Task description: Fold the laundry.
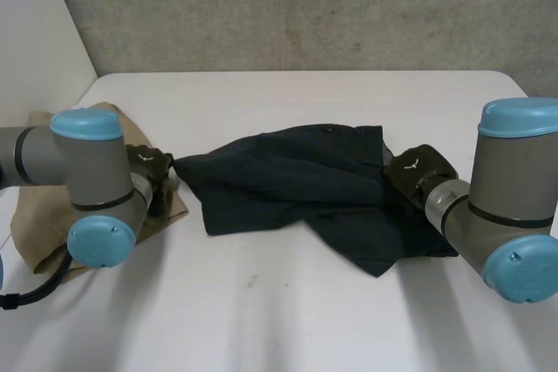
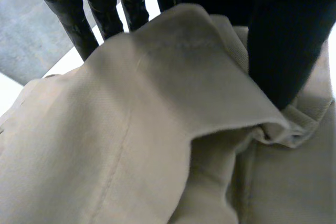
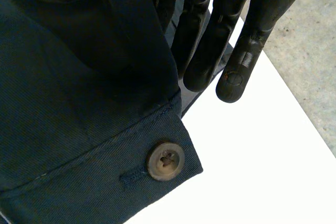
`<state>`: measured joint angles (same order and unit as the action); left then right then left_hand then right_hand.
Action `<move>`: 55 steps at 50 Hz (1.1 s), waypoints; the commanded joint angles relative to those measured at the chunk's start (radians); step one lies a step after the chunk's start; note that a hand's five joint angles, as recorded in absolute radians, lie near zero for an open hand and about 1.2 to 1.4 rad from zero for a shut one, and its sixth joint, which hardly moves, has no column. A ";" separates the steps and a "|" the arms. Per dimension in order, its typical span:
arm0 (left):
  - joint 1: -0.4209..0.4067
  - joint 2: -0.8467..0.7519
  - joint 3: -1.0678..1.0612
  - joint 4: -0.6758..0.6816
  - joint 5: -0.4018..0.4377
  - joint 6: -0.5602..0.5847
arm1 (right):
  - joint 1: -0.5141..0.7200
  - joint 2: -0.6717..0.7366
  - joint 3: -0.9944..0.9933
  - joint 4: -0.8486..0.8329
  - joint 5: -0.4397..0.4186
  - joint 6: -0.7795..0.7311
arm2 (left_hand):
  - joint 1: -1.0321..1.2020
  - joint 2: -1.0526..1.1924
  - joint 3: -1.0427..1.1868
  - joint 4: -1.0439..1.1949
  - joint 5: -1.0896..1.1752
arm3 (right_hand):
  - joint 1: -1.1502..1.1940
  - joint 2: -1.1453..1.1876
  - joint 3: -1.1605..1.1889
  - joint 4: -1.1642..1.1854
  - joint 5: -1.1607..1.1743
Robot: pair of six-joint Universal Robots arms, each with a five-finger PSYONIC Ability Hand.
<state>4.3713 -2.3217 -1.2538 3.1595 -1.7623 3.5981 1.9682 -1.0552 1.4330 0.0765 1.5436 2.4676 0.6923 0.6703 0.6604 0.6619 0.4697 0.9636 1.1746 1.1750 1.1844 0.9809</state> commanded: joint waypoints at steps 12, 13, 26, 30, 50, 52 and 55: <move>0.111 0.028 -0.078 -0.032 -0.049 0.241 | -0.006 -0.006 -0.006 0.000 -0.002 0.001 | 0.226 0.248 0.258 0.256 0.274 | 0.433 0.222 0.221 0.212 0.241; 0.116 0.036 -0.088 -0.033 -0.051 0.257 | -0.006 -0.006 -0.006 0.000 -0.002 0.001 | 0.226 0.248 0.258 0.256 0.274 | 0.433 0.222 0.221 0.212 0.241; 0.198 0.196 -0.211 -0.010 -0.049 0.439 | -0.003 -0.008 -0.008 0.000 0.000 0.001 | 0.235 0.257 0.266 0.265 0.283 | 0.433 0.222 0.221 0.212 0.241; 0.220 0.206 -0.234 0.010 -0.049 0.504 | -0.003 -0.008 -0.008 0.000 -0.002 0.002 | 0.232 0.254 0.264 0.262 0.280 | 0.433 0.222 0.221 0.212 0.241; 0.151 0.300 -0.222 0.119 -0.039 0.502 | -0.006 -0.035 0.000 -0.023 -0.008 0.022 | -0.518 -0.496 -0.486 -0.487 -0.470 | 0.433 0.222 0.221 0.212 0.241; 0.097 0.312 -0.204 0.117 -0.037 0.430 | -0.006 -0.048 0.000 -0.023 -0.011 0.022 | -0.518 -0.496 -0.486 -0.487 -0.470 | 0.433 0.222 0.221 0.212 0.241; 0.037 0.344 -0.190 0.116 -0.035 0.328 | -0.006 -0.071 0.004 -0.020 -0.013 0.024 | -0.518 -0.496 -0.486 -0.487 -0.470 | 0.433 0.222 0.221 0.212 0.241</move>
<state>4.5407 -2.0381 -1.4818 3.2751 -1.8027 4.1038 1.9612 -1.0936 1.4314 0.0598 1.5362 2.4890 0.2249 0.2068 0.2124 0.2025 0.0473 0.9636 1.1746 1.1750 1.1846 0.9809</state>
